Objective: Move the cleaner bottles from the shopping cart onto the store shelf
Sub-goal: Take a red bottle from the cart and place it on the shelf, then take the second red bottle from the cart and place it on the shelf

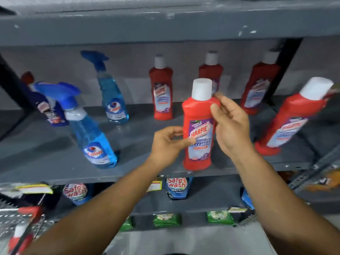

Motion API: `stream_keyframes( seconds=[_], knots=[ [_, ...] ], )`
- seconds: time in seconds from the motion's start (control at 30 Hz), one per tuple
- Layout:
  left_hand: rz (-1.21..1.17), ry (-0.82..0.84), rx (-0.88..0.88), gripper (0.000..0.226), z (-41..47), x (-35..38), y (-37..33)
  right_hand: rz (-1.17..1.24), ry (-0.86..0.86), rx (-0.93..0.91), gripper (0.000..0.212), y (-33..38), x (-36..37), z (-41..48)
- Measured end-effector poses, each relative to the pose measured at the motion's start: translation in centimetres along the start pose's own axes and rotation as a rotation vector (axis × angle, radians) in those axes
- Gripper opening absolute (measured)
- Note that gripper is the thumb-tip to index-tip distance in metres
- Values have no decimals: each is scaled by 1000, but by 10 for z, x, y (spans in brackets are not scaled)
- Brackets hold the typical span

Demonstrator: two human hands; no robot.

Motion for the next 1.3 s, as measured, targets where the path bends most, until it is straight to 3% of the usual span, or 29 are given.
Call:
stream_keyframes(
  seconds=[0.3, 0.6, 0.67, 0.77, 0.87, 0.97, 1.13, 1.3],
  knots=[
    [-26, 84, -21, 27, 42, 72, 4, 35, -154, -31, 24, -2, -74, 30],
    [-35, 107, -14, 32, 43, 69, 14, 49, -121, -60, 29, -2, -71, 27],
    [-9, 134, -28, 43, 41, 68, 11, 24, -140, -92, 33, 1, -68, 24],
    [18, 115, -37, 61, 30, 54, 5, -199, -257, -295, 40, 8, -66, 5],
    [26, -26, 19, 44, 2, 3, 8, -579, -297, -584, 31, 6, -58, -27],
    [120, -204, 60, 25, -50, -72, 21, -639, -44, -686, 18, -12, -20, -63],
    [136, -654, -12, 14, -155, -240, 32, -459, 597, -455, 11, -61, 113, -122],
    [212, -1047, -215, 12, -261, -396, 61, -195, 1071, -293, 15, -105, 258, -186]
  ],
)
Point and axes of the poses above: each hand's wrist, its own z-axis towards the middle knuckle, its own x-axis out of the palm, y = z × x, the point moved 1 cm from there along z, towards the middle knuckle, and after that the axes turned 13 degrees about -x, right-handed, at the moved point
